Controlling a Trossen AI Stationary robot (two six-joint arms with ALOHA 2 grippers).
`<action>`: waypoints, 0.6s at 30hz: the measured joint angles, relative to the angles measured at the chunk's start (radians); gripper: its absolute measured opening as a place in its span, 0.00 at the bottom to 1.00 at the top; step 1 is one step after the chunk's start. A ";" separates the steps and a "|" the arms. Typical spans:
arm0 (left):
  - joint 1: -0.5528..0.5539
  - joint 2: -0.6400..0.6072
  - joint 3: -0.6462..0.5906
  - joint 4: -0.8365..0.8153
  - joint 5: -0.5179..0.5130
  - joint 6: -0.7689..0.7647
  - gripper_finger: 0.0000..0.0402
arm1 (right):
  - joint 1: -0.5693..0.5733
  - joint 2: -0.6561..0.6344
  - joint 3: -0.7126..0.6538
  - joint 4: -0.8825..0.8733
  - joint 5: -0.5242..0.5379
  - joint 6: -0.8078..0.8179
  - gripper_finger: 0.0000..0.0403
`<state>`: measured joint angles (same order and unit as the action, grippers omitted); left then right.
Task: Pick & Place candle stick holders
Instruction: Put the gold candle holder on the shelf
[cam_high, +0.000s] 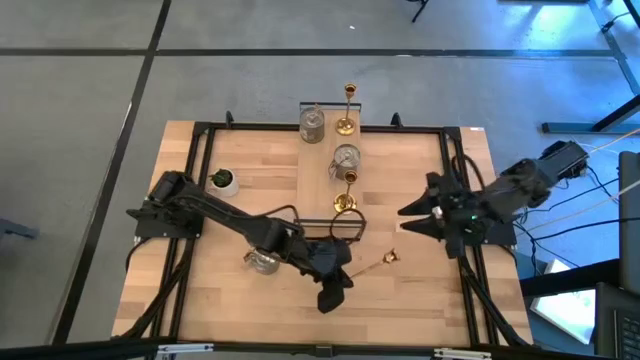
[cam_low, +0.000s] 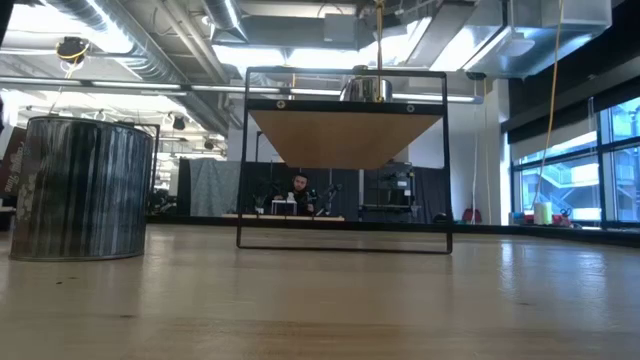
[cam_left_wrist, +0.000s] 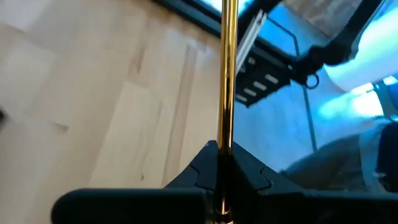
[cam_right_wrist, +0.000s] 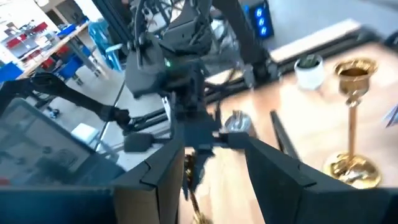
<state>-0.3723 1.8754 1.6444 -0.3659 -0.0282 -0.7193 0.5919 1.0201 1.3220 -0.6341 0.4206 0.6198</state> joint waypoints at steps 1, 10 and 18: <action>-0.005 -0.020 0.000 -0.014 -0.025 0.000 0.02 | 0.018 -0.004 0.000 0.006 0.028 -0.012 0.43; -0.046 -0.199 0.000 -0.046 -0.296 0.072 0.02 | 0.187 0.021 0.000 0.110 0.206 -0.256 0.43; -0.020 -0.331 0.000 -0.058 -0.503 0.215 0.02 | 0.315 0.030 -0.007 0.203 0.282 -0.347 0.43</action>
<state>-0.3926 1.5448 1.6447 -0.4241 -0.5310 -0.5039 0.9069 1.0501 1.3155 -0.4313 0.7025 0.2729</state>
